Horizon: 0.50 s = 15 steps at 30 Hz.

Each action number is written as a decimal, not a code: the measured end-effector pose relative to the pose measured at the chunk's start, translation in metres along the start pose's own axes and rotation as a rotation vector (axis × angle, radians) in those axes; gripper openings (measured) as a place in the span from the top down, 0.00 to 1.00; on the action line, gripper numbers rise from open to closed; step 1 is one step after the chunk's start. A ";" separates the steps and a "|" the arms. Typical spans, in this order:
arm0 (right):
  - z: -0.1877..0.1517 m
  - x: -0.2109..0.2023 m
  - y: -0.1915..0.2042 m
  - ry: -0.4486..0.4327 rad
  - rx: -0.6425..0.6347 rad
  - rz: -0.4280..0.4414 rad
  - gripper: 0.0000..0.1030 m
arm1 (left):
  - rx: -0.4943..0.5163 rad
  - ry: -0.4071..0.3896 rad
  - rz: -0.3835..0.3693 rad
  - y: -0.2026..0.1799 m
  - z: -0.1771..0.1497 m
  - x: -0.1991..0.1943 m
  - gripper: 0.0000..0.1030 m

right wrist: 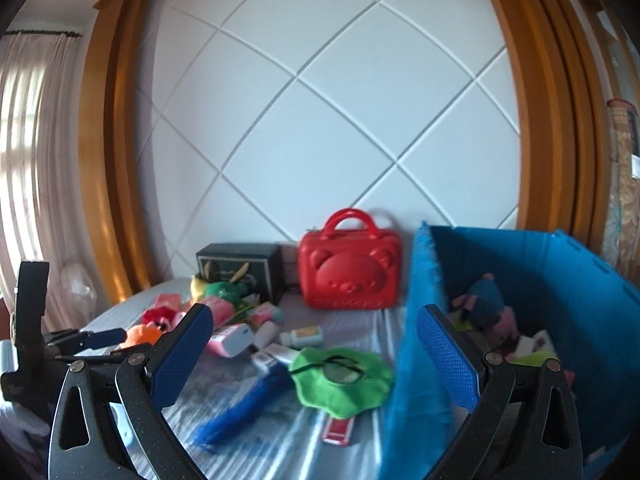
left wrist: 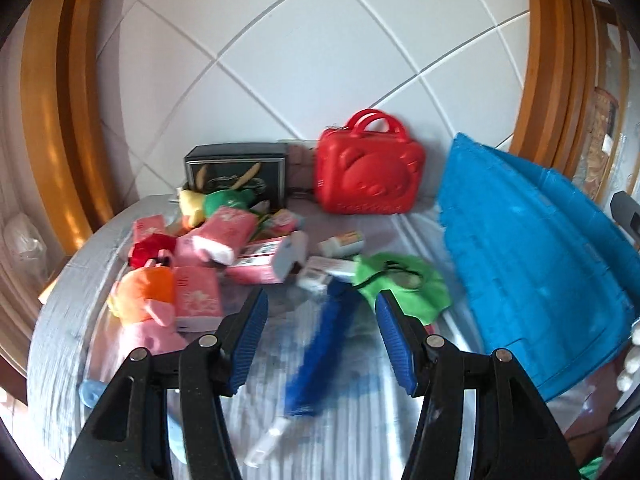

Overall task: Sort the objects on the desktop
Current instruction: 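Withdraw both tools from the crate back over the table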

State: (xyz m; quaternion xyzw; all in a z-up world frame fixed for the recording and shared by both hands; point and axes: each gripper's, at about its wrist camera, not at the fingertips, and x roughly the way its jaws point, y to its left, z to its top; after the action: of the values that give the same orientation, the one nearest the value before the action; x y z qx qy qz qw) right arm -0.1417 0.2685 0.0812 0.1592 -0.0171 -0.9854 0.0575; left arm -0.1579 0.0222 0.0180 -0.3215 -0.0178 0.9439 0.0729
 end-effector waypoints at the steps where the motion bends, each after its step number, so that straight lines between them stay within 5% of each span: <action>1: -0.002 0.007 0.007 0.009 0.003 -0.001 0.00 | 0.003 0.013 0.007 0.013 0.000 0.004 0.46; 9: -0.052 0.078 0.037 0.201 0.038 -0.098 0.00 | 0.049 0.144 0.020 0.084 -0.006 0.063 0.46; 15: -0.102 0.129 0.024 0.371 0.103 -0.178 0.00 | 0.089 0.217 -0.034 0.081 -0.010 0.126 0.46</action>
State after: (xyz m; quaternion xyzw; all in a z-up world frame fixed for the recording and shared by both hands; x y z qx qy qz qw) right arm -0.2290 0.2282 -0.0545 0.3413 -0.0426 -0.9383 -0.0358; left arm -0.2603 -0.0393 -0.0726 -0.4177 0.0265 0.9021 0.1045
